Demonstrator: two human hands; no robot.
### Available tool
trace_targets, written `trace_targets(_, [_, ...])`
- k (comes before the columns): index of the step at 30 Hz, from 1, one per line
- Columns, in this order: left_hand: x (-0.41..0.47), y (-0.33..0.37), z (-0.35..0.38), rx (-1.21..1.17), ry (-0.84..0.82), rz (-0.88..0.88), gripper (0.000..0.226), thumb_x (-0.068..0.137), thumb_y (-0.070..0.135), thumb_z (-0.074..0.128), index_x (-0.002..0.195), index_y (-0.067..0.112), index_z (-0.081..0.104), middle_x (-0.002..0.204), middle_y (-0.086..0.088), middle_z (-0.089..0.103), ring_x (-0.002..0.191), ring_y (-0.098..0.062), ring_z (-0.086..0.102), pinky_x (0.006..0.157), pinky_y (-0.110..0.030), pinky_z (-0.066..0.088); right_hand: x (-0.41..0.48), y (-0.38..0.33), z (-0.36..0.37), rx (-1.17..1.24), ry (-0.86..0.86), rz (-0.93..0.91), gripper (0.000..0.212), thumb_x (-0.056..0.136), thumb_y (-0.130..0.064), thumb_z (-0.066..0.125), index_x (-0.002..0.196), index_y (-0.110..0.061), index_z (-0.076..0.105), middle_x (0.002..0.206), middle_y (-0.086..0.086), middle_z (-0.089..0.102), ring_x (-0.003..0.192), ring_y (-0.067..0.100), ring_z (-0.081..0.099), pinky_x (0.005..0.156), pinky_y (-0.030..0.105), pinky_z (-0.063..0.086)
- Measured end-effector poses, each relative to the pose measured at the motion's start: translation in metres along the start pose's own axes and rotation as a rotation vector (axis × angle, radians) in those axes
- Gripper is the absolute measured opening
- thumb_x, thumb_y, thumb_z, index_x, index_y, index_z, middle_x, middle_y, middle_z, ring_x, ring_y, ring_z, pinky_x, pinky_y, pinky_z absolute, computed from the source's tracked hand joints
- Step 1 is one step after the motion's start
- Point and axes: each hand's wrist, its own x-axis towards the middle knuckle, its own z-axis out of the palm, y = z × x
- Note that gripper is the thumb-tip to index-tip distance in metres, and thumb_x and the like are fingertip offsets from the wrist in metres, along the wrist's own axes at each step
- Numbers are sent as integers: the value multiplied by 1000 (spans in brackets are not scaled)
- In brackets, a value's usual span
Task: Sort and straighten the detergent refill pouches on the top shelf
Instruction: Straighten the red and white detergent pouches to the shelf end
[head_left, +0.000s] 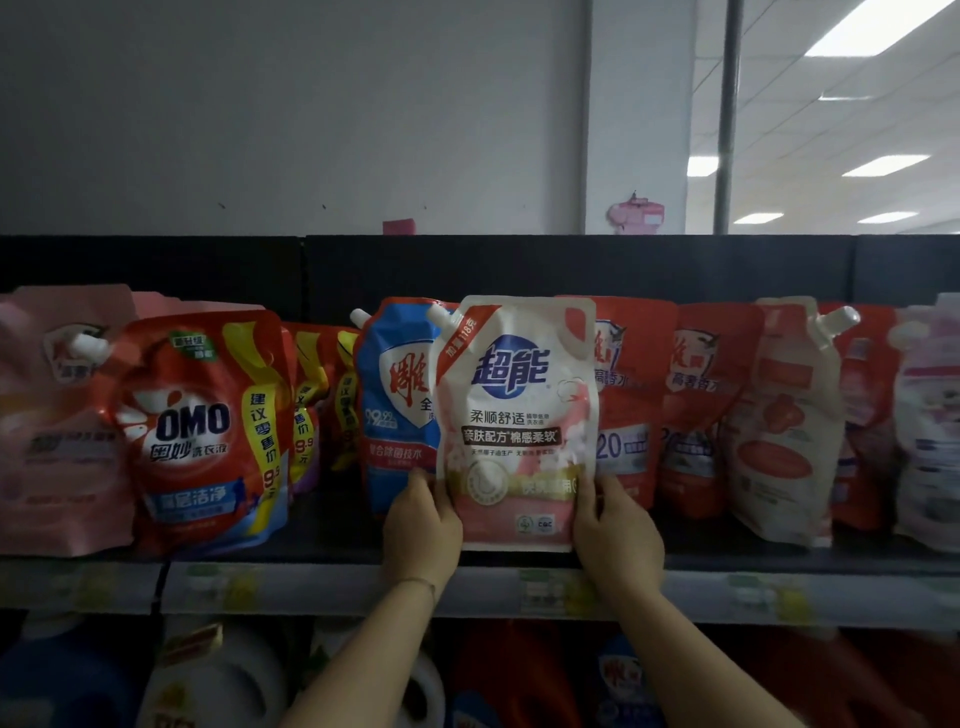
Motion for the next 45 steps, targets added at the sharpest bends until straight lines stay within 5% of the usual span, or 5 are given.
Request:
trace_targets(15, [-4, -7, 4, 30, 42, 160, 31, 101, 35, 30, 84, 16, 48, 74, -1, 57, 66, -22, 56, 55, -30, 37, -2, -2, -3, 70, -46, -59, 43, 98, -53, 27, 92, -22, 56, 79, -5, 62, 71, 16, 59, 65, 35, 49])
trace_targets(22, [-11, -6, 0, 26, -24, 197, 73, 57, 86, 45, 97, 25, 49, 85, 12, 59, 72, -7, 58, 56, -24, 44, -4, 4, -9, 174, -209, -201, 30, 80, -48, 63, 100, -28, 52, 88, -14, 62, 80, 8, 60, 67, 31, 49])
trace_targets(29, [-12, -6, 3, 37, 81, 250, 93, 55, 67, 77, 121, 13, 41, 109, 2, 51, 100, -21, 56, 73, -31, 48, -2, 8, -13, 64, -356, -341, 65, 78, -56, 60, 135, -41, 33, 119, -15, 59, 102, 12, 60, 80, 33, 53])
trace_targets(41, [-12, -11, 12, 287, 349, 540, 72, 79, 60, 53, 136, 19, 39, 144, -15, 37, 127, -34, 39, 92, -49, 39, 8, -7, -9, -246, -566, -486, 55, 96, -58, 30, 146, -53, 7, 147, -8, 42, 134, 25, 35, 111, 50, 23])
trace_targets(45, [-9, -16, 14, 466, 231, 690, 53, 96, 51, 30, 147, 35, 27, 161, -1, 14, 145, -29, 17, 104, -46, 22, 14, -22, 2, -252, -581, -478, 43, 97, -44, 41, 139, -40, 36, 131, 2, 57, 118, 30, 49, 96, 43, 42])
